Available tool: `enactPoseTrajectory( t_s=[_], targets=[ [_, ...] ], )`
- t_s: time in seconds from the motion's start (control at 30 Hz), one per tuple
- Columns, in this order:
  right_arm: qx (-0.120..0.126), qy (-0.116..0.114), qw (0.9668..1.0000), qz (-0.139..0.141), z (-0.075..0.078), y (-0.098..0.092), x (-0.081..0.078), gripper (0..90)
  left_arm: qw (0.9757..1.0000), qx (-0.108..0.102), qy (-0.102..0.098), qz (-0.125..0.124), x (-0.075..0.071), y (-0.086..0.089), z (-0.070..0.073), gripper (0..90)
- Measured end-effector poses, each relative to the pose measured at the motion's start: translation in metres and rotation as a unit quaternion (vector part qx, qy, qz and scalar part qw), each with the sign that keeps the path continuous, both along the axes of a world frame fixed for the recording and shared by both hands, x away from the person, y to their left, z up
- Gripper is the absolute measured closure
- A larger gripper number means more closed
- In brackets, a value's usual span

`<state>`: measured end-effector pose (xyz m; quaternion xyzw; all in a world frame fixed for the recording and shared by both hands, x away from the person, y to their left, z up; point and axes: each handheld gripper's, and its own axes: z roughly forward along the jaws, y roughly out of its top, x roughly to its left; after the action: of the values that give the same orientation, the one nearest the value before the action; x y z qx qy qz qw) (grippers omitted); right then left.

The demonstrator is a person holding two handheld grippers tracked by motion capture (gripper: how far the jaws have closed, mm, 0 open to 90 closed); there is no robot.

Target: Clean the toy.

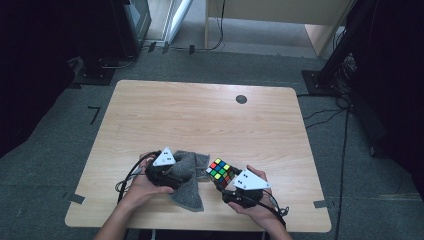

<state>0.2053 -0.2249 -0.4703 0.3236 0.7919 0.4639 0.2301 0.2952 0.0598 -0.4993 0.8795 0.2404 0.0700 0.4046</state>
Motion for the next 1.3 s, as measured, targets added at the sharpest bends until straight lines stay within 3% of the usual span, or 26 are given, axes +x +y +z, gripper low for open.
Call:
enactPoseTrajectory(
  t_s=[0.03,0.13,0.2,0.33,0.43,0.47,0.5,0.57,0.63,0.77,0.83,0.87,0.9,0.93,0.97,1.0,1.03,1.1,1.13,1.17,1.2,1.23,1.27,1.3],
  targets=[
    [0.000,0.000,1.0000,0.000,0.000,0.000,0.000,34.3,1.0000,0.000,0.000,0.000,0.000,0.000,0.000,21.9],
    [0.000,0.001,1.0000,0.006,0.000,0.002,-0.001,34.3,0.9994,0.032,-0.009,0.009,-0.002,-0.001,-0.004,30.3],
    [-0.002,0.003,1.0000,0.007,0.000,0.003,-0.001,34.3,0.9993,0.033,-0.012,0.014,-0.002,-0.001,-0.006,39.4],
    [0.002,0.006,0.9999,0.011,-0.001,0.002,-0.001,34.3,0.9994,0.010,-0.001,0.032,0.000,0.007,-0.005,66.3],
    [0.008,0.006,0.9998,0.016,0.000,0.003,-0.001,34.3,0.9989,-0.022,0.006,0.041,0.000,0.011,-0.001,75.7],
    [0.010,0.002,0.9998,0.019,0.000,0.003,-0.002,34.3,0.9989,-0.022,0.006,0.041,0.000,0.011,-0.001,76.6],
    [0.013,0.000,0.9997,0.022,0.001,0.003,-0.003,34.3,0.9965,-0.074,0.024,0.028,-0.001,0.014,0.005,77.1],
    [0.018,-0.005,0.9994,0.028,0.002,0.004,-0.004,34.3,0.9914,-0.128,0.030,-0.003,-0.005,0.018,0.013,77.9],
    [0.023,-0.011,0.9991,0.034,0.003,0.004,-0.006,34.3,0.9840,-0.168,0.028,-0.051,-0.010,0.019,0.020,78.0],
    [0.051,-0.027,0.9966,0.060,0.007,0.003,-0.011,34.4,0.9708,-0.210,0.039,-0.109,-0.018,0.013,0.025,77.9],
    [0.066,-0.031,0.9944,0.077,0.011,0.004,-0.013,34.3,0.9666,-0.223,0.042,-0.118,-0.020,0.010,0.026,78.0],
    [0.071,-0.032,0.9936,0.082,0.013,0.004,-0.015,34.3,0.9666,-0.223,0.042,-0.118,-0.020,0.010,0.026,78.2],
    [0.074,-0.033,0.9930,0.086,0.015,0.004,-0.015,34.4,0.9624,-0.238,0.054,-0.119,-0.018,0.009,0.025,78.3],
    [0.078,-0.033,0.9926,0.087,0.017,0.003,-0.016,34.4,0.9626,-0.236,0.055,-0.120,-0.018,0.008,0.025,78.3],
    [0.083,-0.034,0.9917,0.093,0.018,0.002,-0.016,34.4,0.9665,-0.221,0.050,-0.121,-0.019,0.006,0.024,78.2],
    [0.089,-0.034,0.9906,0.098,0.019,0.002,-0.016,34.4,0.9724,-0.195,0.042,-0.121,-0.021,0.001,0.023,78.2],
    [0.092,-0.035,0.9900,0.102,0.020,0.003,-0.017,34.4,0.9767,-0.174,0.034,-0.120,-0.023,-0.003,0.022,78.1],
    [0.073,-0.038,0.9917,0.098,0.020,0.007,-0.018,34.4,0.9780,-0.173,0.031,-0.112,-0.023,-0.003,0.021,78.2],
    [0.063,-0.042,0.9927,0.094,0.019,0.008,-0.018,34.4,0.9757,-0.187,0.035,-0.108,-0.021,0.000,0.022,78.2],
    [0.058,-0.041,0.9931,0.093,0.018,0.008,-0.018,34.4,0.9713,-0.211,0.039,-0.103,-0.019,0.005,0.024,78.2],
    [0.058,-0.041,0.9931,0.093,0.018,0.008,-0.018,34.4,0.9713,-0.211,0.039,-0.103,-0.019,0.005,0.024,78.2],
    [0.046,-0.033,0.9944,0.089,0.014,0.008,-0.015,34.4,0.9610,-0.257,0.041,-0.093,-0.016,0.015,0.030,78.2],
    [0.040,-0.031,0.9951,0.085,0.012,0.009,-0.015,34.4,0.9586,-0.266,0.038,-0.093,-0.017,0.018,0.033,78.3],
    [0.040,-0.029,0.9953,0.084,0.011,0.009,-0.014,34.4,0.9598,-0.262,0.035,-0.095,-0.017,0.018,0.034,78.3]
  ],
)
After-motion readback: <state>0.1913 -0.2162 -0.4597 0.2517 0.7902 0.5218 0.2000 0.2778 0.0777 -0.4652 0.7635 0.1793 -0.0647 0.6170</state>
